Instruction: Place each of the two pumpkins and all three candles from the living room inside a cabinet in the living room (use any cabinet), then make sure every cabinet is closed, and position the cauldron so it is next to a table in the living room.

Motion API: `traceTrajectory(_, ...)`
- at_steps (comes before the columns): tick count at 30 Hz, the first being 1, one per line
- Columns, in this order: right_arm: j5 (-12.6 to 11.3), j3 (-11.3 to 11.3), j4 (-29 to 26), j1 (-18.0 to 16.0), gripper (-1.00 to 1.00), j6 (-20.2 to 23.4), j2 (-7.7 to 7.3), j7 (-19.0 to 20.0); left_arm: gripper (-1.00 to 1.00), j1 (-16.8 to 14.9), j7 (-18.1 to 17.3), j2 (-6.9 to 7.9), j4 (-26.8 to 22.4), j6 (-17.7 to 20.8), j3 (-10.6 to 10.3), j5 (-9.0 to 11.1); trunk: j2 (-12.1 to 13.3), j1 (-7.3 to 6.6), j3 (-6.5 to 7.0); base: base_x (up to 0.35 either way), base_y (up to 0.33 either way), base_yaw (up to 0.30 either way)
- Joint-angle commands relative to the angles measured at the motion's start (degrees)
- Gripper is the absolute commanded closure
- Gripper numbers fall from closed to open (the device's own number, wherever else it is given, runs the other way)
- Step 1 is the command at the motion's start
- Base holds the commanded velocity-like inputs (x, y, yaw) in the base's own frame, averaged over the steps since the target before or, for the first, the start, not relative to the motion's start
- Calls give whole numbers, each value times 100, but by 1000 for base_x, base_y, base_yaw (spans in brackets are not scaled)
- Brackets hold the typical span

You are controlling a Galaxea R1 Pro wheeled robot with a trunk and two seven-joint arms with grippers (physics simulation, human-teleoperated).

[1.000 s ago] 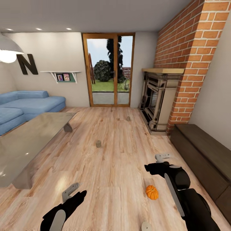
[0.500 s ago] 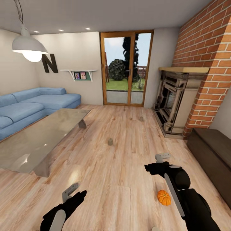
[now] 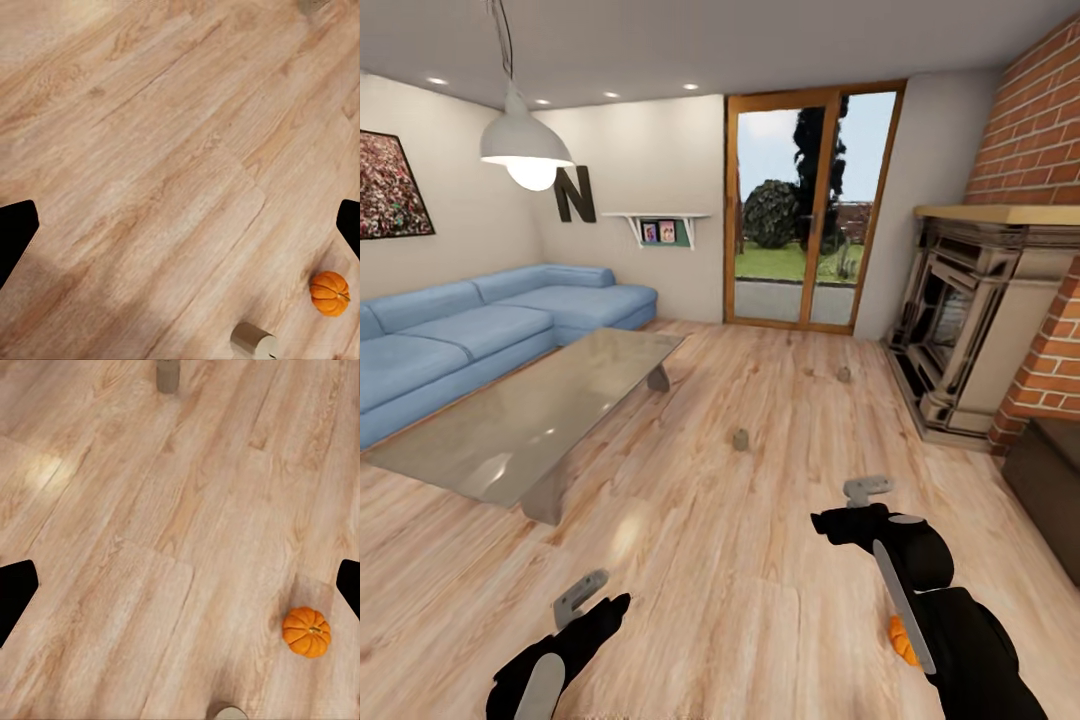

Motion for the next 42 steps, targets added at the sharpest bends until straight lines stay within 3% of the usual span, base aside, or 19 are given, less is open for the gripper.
traceTrajectory(1,5,5,-7,-4,-100,26,-6,8,-100,-5,46,-5,-7,21,6,60,-4,0,-10,0,-5,289)
traceTrajectory(15,8,-12,-7,-6,-100,17,-6,8,-100,-5,82,-5,-6,12,-14,61,-4,0,-54,92,-106,245)
traceTrajectory(28,8,-59,-7,2,-100,-4,-7,8,-100,-5,63,-5,1,21,-15,65,-4,0,-58,30,-9,24)
traceTrajectory(42,13,-80,-7,-2,-100,-14,-7,8,-100,-5,81,-5,-6,18,-39,52,-4,0,-58,268,-22,1)
